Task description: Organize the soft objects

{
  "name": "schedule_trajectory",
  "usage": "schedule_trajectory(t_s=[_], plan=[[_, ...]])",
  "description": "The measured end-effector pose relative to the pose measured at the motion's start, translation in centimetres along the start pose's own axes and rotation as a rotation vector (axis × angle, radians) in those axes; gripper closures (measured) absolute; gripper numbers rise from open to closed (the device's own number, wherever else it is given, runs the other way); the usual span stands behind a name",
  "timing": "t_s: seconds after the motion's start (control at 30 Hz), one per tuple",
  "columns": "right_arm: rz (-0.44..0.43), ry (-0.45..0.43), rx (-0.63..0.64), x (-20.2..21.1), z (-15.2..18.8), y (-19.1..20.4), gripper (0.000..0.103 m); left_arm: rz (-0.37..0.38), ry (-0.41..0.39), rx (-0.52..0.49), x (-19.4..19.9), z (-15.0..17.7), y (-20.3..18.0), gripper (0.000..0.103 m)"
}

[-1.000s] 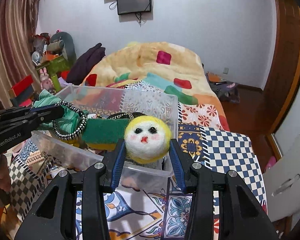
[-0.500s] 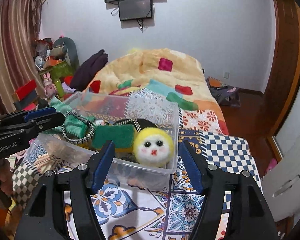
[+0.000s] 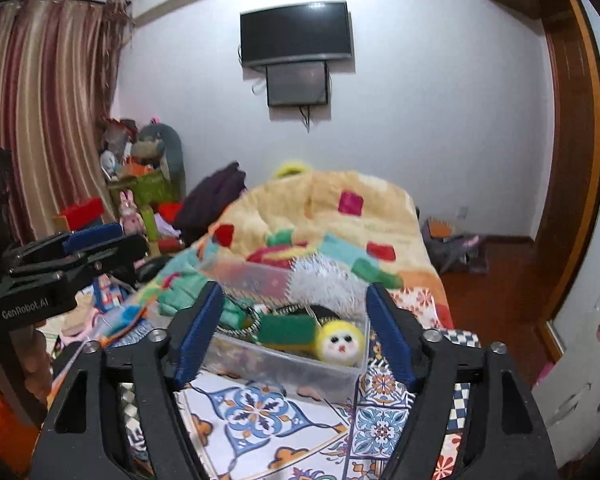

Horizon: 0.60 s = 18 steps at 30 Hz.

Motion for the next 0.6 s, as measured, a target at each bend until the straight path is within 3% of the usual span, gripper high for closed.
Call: schedule_trajectory(t_s=[0.3,0.4,0.6], plan=[[0.012,-0.058,-0.004,1.5,-0.5,0.4,0.008,-0.009,-0.072,-0.007,2.4,0.0,-0.4,0.006],[0.016,-0.072,0.0,1.6,-0.6,0.7,0.003,-0.007,-0.072,-0.007,2.6,0.3,-0.5,0.005],[0.013,-0.079,0.018,1.6,-0.4,1.2,0.002,-0.014,-0.071,-0.011,2.4,0.5,-0.5,0.003]])
Point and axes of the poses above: each gripper's, at about its wrist camera, not at the fingertips, and x roughly against the way its jaws point, y to its left, z to its underside, the point moved 4 cm from there along -x, roughly the way its jaws point, and after that the axes turned 8 degrees about x, right-handed, at the moved point
